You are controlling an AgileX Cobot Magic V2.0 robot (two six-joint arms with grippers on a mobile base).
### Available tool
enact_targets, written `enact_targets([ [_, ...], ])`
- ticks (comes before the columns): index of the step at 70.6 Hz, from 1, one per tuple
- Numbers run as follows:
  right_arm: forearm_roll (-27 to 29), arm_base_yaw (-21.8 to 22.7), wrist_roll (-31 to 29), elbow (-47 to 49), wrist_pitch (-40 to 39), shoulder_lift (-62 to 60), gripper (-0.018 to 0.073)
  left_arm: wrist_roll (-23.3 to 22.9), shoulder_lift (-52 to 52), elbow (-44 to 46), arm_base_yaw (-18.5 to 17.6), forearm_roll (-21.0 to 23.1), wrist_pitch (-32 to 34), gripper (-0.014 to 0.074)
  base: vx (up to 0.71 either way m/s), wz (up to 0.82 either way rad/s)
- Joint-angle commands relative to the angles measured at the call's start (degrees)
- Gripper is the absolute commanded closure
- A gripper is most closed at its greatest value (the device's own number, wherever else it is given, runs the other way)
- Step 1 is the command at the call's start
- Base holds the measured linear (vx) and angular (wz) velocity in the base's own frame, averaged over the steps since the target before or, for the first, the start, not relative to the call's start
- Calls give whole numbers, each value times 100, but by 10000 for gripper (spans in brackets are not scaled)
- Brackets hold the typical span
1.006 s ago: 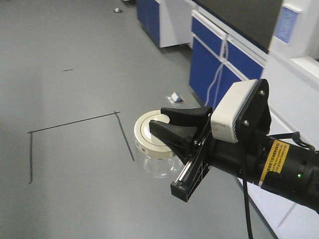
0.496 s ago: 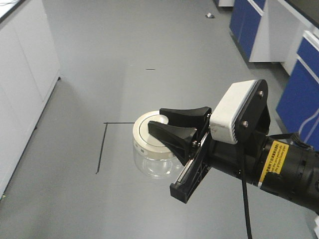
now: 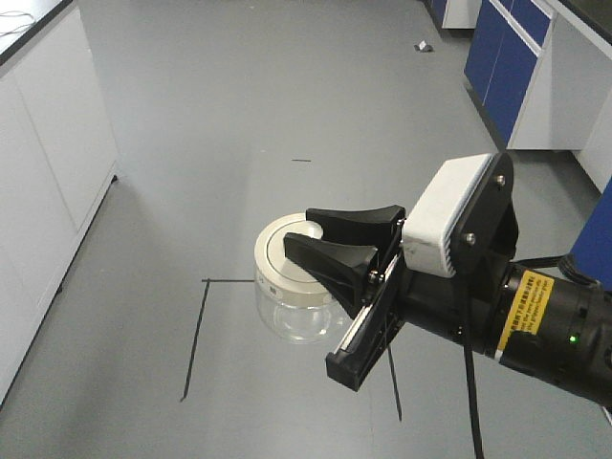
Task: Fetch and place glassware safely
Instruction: 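Hold the jar in the right gripper while the base turns away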
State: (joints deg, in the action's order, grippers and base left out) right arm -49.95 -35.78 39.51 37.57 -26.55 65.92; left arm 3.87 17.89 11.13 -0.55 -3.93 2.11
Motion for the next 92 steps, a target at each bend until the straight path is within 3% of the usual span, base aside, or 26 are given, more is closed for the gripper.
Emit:
enact_targets([
  [1, 158, 4, 3, 189, -417, -150, 560, -44, 44, 158, -33, 57, 411, 603, 47, -4],
  [92, 158, 4, 3, 189, -397, -150, 560, -44, 44, 158, -33, 57, 411, 603, 54, -1],
])
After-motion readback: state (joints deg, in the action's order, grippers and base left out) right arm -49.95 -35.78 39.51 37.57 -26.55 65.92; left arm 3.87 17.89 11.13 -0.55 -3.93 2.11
